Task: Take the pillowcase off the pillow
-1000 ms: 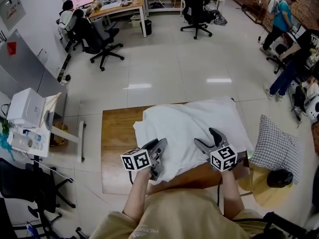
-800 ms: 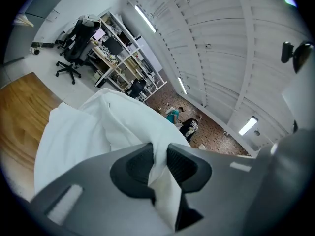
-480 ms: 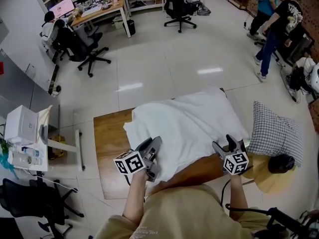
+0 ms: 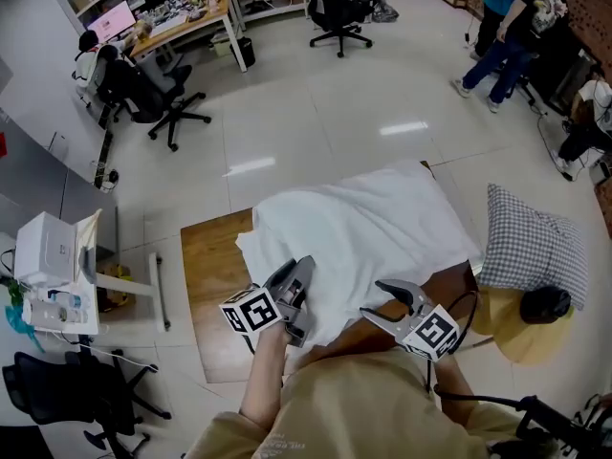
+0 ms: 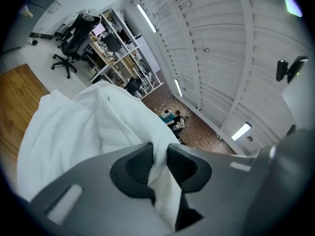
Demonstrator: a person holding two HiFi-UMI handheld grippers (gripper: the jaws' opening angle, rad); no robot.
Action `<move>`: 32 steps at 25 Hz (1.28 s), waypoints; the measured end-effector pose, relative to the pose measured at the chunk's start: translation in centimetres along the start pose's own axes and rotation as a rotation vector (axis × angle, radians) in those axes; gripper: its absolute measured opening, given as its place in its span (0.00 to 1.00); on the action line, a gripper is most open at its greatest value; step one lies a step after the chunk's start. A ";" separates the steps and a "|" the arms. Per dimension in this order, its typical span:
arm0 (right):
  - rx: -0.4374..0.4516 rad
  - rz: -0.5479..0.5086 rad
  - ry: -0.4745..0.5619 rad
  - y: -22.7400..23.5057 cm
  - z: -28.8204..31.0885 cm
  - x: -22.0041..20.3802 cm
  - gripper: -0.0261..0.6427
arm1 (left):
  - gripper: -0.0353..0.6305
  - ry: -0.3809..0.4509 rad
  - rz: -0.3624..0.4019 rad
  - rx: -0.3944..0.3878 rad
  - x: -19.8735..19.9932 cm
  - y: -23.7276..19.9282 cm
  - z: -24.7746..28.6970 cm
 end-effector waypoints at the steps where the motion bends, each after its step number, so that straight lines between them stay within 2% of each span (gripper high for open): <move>1: 0.008 -0.013 -0.027 -0.5 0.7 -0.5 0.41 | 0.18 0.002 -0.008 -0.002 0.1 0.1 -0.1; 3: -0.009 -0.016 -0.071 -0.8 1.7 -2.5 0.40 | 0.18 0.003 -0.019 -0.009 0.1 0.5 0.0; 5: -0.030 -0.005 -0.100 -0.4 2.0 -3.7 0.34 | 0.18 0.012 -0.023 -0.037 0.2 1.5 0.5; 7: -0.046 -0.001 -0.111 0.3 1.6 -4.6 0.21 | 0.18 0.030 -0.025 -0.112 0.3 2.6 1.3; 9: -0.072 0.011 -0.121 1.0 1.1 -5.7 0.07 | 0.18 0.034 -0.022 -0.124 0.4 2.2 1.4; 12: -0.098 0.067 -0.132 2.0 0.8 -6.8 0.06 | 0.18 0.017 -0.040 -0.044 0.5 0.5 0.6; 14: -0.132 0.084 -0.178 3.0 0.4 -7.9 0.06 | 0.18 0.017 -0.062 -0.055 0.6 0.3 0.5; 17: -0.284 0.064 -0.392 5.4 -2.1 -11.6 0.05 | 0.17 0.013 -0.070 -0.127 1.0 1.1 0.5; 18: -0.332 0.082 -0.434 6.8 -3.4 -13.9 0.05 | 0.17 0.009 -0.062 -0.162 1.1 1.7 0.6; 21: -0.398 0.198 -0.458 11.0 -5.9 -20.9 0.05 | 0.17 -0.012 -0.028 -0.269 1.1 3.8 0.7; 24: -0.436 0.256 -0.526 13.2 -6.4 -24.6 0.05 | 0.17 -0.040 -0.014 -0.325 0.0 5.6 1.0; 27: -0.371 0.360 -0.507 13.3 -6.8 -24.2 0.05 | 0.17 -0.055 -0.019 -0.320 -2.2 6.5 1.1; 29: -0.290 0.381 -0.450 12.0 -7.5 -22.2 0.06 | 0.17 -0.071 -0.038 -0.260 -4.1 5.5 0.6; 30: -0.258 0.369 -0.417 11.4 -7.9 -21.0 0.11 | 0.17 -0.084 -0.057 -0.208 -4.9 4.3 0.3; 32: -0.211 0.322 -0.339 10.4 -8.5 -17.6 0.30 | 0.17 -0.105 -0.049 -0.151 -5.4 2.9 0.0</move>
Point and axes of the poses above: the fingertips, and each gripper's own axes: z forward along the fingers, y to its right, x out of its top, the point moved 4 cm from there along -z, backward along the fingers, and after that the axes turned 7 degrees about -z, right-handed, at the moved point
